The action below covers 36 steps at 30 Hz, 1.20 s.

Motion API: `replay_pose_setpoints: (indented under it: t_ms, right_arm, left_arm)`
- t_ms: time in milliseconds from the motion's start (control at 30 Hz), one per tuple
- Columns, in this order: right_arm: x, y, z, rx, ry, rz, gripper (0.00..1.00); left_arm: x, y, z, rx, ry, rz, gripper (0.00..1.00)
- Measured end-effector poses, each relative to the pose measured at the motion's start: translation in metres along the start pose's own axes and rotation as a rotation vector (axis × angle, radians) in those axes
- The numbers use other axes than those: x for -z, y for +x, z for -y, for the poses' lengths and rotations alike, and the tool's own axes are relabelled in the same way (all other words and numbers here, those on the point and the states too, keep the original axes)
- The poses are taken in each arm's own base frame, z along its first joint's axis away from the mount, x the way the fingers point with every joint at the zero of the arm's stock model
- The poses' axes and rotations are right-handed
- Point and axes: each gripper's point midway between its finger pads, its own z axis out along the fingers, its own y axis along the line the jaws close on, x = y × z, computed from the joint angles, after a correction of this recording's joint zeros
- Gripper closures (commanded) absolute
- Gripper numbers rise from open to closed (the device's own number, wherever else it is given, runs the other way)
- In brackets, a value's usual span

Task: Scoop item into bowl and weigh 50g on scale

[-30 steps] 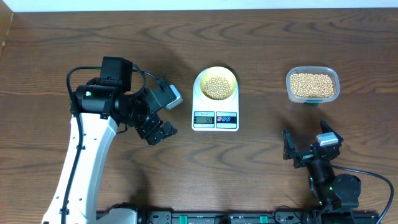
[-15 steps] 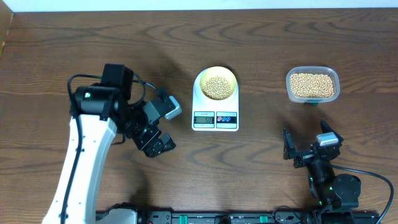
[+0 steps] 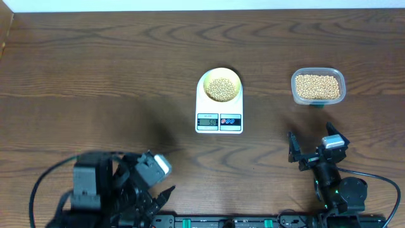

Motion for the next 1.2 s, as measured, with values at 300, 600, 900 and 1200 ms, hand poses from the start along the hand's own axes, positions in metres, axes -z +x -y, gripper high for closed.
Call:
replay_pose_setpoints:
  t_ms: [300,600,900,1200]
  right_arm:
    - [0.000,0.000,0.000,0.000,0.001,0.000,0.01]
    - [0.000,0.000,0.000,0.000,0.001,0.001,0.01]
    - [0.000,0.000,0.000,0.000,0.001,0.001,0.01]
    - [0.000,0.000,0.000,0.000,0.001,0.001,0.01]
  left_arm:
    - [0.020,-0.005,-0.001,-0.030,-0.217,0.232,0.09]
    - [0.007,-0.010,-0.016,-0.067,-0.311,0.373,0.09]
    - [0.009,-0.032,-0.034,-0.062,-0.393,0.566,0.09]
    - [-0.013,-0.021,-0.080,0.170,-0.509,0.613,0.09]
